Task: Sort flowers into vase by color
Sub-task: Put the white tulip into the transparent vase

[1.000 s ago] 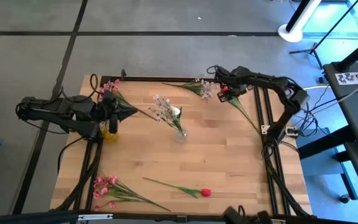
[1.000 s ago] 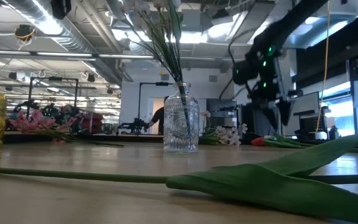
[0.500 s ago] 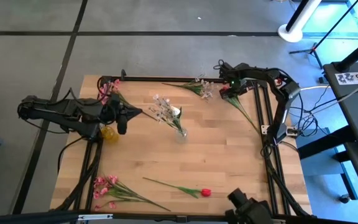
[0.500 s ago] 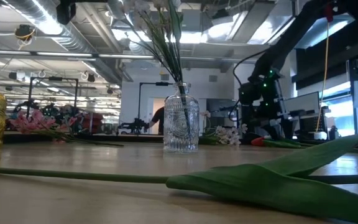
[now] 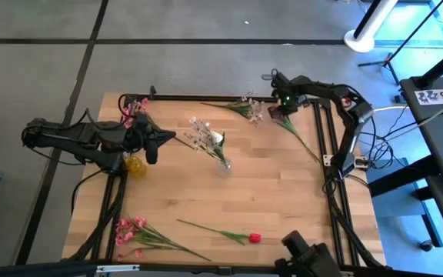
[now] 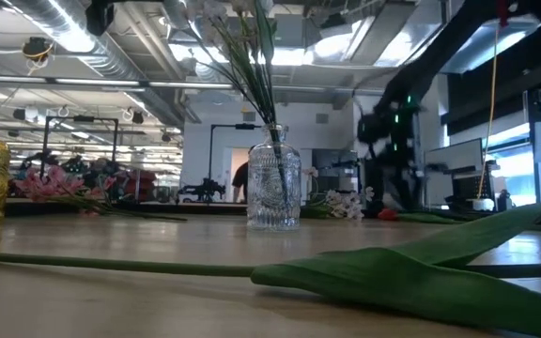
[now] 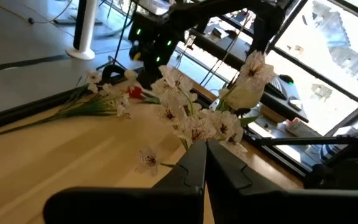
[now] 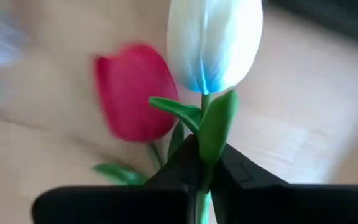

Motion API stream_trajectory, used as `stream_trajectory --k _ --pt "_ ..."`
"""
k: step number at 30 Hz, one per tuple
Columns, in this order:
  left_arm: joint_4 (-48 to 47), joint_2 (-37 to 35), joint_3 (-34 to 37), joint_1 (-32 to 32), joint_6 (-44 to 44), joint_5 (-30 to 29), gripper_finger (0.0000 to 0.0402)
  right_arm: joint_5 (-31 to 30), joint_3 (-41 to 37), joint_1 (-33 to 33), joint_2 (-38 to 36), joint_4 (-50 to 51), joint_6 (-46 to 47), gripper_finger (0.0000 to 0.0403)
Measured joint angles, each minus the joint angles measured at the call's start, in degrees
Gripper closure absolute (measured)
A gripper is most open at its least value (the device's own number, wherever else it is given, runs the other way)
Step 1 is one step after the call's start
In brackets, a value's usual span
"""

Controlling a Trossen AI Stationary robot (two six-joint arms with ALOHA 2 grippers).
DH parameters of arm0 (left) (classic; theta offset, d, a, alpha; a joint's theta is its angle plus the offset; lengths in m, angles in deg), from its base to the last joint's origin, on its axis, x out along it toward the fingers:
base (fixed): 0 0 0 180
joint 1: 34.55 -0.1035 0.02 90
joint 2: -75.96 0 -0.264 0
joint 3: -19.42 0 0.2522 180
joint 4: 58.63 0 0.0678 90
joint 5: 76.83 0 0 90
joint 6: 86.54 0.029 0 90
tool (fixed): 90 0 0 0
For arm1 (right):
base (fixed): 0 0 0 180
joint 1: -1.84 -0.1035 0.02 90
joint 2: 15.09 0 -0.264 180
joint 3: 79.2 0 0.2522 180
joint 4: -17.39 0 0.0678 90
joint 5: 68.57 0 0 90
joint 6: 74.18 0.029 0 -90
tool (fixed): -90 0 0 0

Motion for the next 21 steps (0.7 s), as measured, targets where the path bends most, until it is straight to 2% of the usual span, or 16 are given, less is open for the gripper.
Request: stream_trajectory --k 7,11,16,21 --pt "0.1 -0.1 0.0 0.0 1.3 0.0 0.0399 7.3 3.8 -1.9 -14.3 -4.9 -0.2 0.0395" --pt "0.5 -0.1 0.0 0.0 1.7 0.0 0.0399 12.6 3.7 -6.9 -24.3 -11.9 -0.2 0.0395" --pt "0.5 0.0 0.0 0.0 1.7 0.0 0.0399 14.9 0.6 -20.4 -35.1 -25.4 0.9 0.0395" --pt "0.4 0.0 0.0 0.0 0.6 0.0 0.0399 14.0 -4.3 -36.9 -39.0 -44.3 -0.3 0.0399"
